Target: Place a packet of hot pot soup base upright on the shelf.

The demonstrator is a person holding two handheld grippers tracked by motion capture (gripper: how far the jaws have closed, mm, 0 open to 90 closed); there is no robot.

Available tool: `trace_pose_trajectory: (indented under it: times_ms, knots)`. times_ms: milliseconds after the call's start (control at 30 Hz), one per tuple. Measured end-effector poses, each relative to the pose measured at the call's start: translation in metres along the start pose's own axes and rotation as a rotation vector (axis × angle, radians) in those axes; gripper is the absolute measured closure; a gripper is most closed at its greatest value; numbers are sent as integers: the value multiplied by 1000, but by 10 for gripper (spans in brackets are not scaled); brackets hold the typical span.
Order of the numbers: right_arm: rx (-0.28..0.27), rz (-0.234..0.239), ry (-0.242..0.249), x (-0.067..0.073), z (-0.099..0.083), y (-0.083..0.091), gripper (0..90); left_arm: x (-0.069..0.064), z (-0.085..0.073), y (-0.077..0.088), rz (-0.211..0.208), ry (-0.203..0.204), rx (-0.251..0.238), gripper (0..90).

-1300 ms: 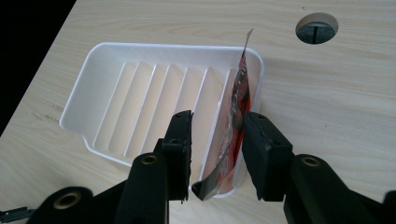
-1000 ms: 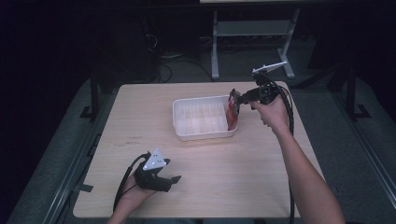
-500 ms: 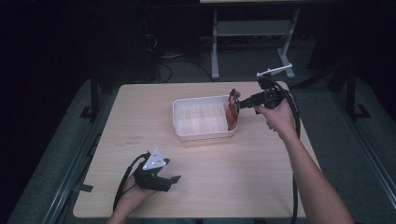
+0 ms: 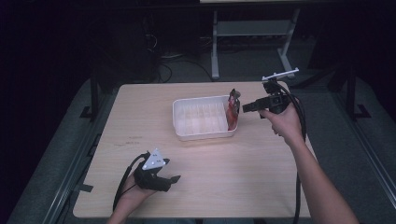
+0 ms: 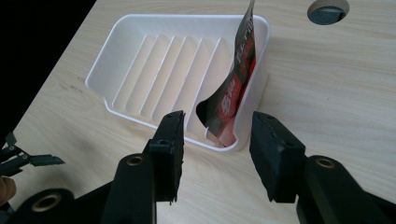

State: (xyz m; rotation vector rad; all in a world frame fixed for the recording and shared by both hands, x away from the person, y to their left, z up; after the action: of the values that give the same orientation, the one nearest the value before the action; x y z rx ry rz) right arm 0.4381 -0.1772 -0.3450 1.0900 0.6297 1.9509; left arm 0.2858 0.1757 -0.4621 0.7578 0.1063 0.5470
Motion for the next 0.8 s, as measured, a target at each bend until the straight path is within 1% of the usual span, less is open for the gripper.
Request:
trace_pose_trajectory:
  times_ms: [267,800]
  knots:
    - [-5,27,5,-3,-10,4,535,0,0,1,1,-3,3,267]
    - [4,34,14,-13,-30,7,521,1,-1,1,2,1,2,266]
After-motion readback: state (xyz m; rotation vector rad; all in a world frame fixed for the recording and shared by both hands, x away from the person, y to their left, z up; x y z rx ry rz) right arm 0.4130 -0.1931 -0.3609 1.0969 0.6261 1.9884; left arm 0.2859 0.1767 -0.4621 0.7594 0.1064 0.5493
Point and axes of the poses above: each handheld gripper's, and its own axes: y roughly backward along the jaws, z roughly out of its top, x roughly to its left, the point moved 4 cm from there along -y, roughly forward along the jaws, and after that the axes turned 6 degrees about -y, right-handed, at the moved point
